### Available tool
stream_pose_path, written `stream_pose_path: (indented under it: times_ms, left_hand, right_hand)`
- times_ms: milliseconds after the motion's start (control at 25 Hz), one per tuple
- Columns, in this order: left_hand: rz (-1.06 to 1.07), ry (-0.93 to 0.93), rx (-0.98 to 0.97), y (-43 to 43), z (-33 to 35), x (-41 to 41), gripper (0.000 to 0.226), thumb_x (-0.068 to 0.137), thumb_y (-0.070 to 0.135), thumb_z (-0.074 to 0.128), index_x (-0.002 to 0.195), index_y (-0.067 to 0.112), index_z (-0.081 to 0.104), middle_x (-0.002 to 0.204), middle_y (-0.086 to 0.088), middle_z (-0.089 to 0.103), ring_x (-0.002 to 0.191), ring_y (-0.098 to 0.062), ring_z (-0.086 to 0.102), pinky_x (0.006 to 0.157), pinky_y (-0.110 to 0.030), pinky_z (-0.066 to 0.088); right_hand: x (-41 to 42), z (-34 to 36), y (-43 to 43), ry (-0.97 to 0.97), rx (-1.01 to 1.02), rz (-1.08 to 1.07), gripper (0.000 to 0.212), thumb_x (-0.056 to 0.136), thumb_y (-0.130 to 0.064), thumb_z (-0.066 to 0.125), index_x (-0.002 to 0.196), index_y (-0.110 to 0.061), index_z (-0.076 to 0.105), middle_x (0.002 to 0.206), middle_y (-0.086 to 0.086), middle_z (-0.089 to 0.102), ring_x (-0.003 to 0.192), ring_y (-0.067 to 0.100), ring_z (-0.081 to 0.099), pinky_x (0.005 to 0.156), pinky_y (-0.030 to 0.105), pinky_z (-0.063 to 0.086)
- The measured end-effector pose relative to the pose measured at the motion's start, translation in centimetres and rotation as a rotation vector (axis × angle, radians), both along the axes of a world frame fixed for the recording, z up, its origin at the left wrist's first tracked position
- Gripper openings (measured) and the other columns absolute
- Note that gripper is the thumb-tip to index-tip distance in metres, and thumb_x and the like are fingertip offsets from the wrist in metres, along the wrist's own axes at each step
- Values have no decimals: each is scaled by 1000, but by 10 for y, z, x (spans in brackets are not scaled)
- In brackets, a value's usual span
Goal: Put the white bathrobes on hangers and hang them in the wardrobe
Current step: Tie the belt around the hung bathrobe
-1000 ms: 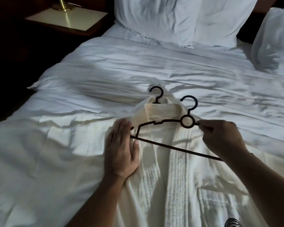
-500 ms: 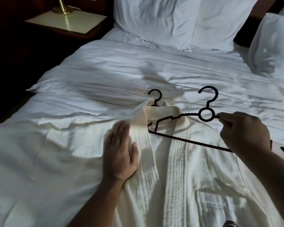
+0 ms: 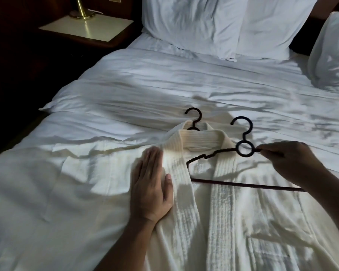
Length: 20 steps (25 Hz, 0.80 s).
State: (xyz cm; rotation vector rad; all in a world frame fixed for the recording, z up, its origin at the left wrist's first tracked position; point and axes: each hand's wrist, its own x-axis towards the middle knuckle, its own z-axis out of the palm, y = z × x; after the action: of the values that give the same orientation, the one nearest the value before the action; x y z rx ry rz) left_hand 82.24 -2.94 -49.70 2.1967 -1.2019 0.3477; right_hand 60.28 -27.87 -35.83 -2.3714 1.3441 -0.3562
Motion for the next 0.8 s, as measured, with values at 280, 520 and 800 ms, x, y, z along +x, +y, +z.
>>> stream_pose_path:
  times_ms: [280,520,800]
  left_hand:
    - [11,3,20,-1,2,-1,62,97,29,39,155,6,40,163,-7,36,155,-23,24,122,-52,25]
    - [-9,-9,3,0,0,0,58,99,28,40,153,6,44,162,-8,37,155,-23,24,121,-55,27]
    - [4,23,30,1,3,-1,59,99,31,38,155,10,41,164,-6,34,156,-21,21,121,-52,28]
  right_hand:
    - [73,-25,49,193,-226,116,25,99,-29,54,115,-40,71,113,-5,72,106,31,64,72,34,39]
    - [52,-5,23,175,-159,-138,18,94,-24,60,101,-32,75,99,9,71,96,38,63,70,34,39]
    - [110,-31,74,71,-257,218,16,99,-27,55,108,-28,69,107,2,70,88,37,66,65,34,40]
